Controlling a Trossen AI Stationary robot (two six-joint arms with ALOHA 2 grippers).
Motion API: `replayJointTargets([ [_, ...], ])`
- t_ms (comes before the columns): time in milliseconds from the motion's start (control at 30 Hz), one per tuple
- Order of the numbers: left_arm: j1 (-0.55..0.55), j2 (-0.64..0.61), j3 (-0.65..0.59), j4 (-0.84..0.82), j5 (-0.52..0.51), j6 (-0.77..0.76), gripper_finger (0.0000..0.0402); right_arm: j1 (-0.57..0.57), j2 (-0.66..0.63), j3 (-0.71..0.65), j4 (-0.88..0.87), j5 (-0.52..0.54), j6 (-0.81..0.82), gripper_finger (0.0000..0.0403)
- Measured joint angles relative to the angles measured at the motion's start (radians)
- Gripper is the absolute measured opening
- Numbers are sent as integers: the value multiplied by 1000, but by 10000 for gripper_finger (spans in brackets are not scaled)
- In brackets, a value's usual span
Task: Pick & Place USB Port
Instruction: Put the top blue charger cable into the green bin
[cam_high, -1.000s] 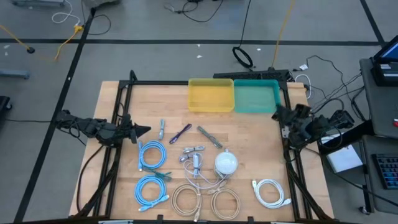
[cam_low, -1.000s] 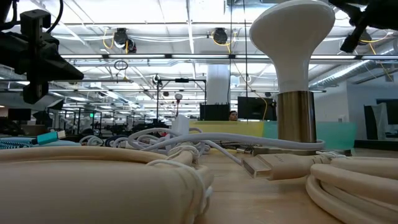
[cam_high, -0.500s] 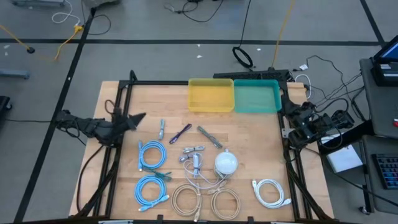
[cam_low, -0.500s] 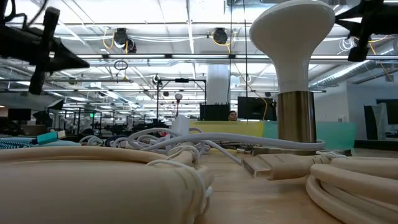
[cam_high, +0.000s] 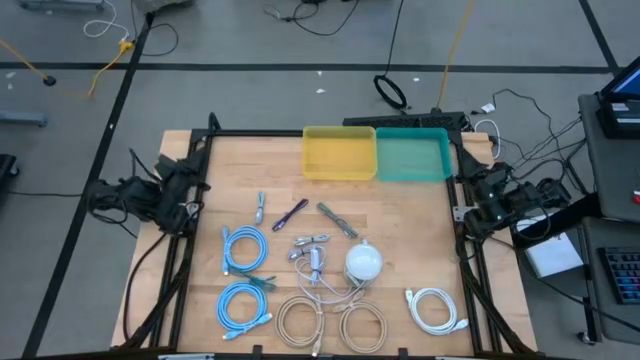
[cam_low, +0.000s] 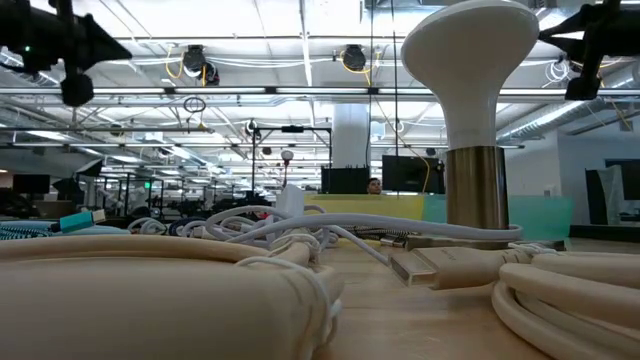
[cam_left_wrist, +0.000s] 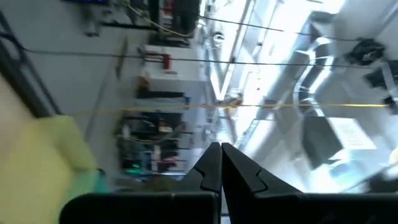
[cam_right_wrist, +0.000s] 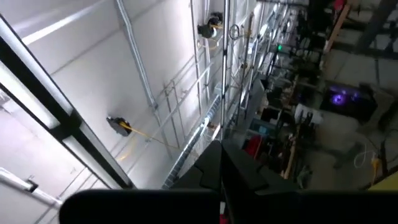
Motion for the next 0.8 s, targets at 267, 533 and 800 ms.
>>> replayJointTargets([
  [267, 74, 228, 194, 200, 321, 269, 6, -64, 123, 466, -374, -449, -455, 1],
  [533, 138, 572, 993, -1029, 683, 566, 22, -64, 682, 1214, -1552, -86, -458, 22],
  [800, 261, 1097, 1504, -2118, 676, 302, 151, -123, 1021, 1478, -1960, -2, -257, 107],
])
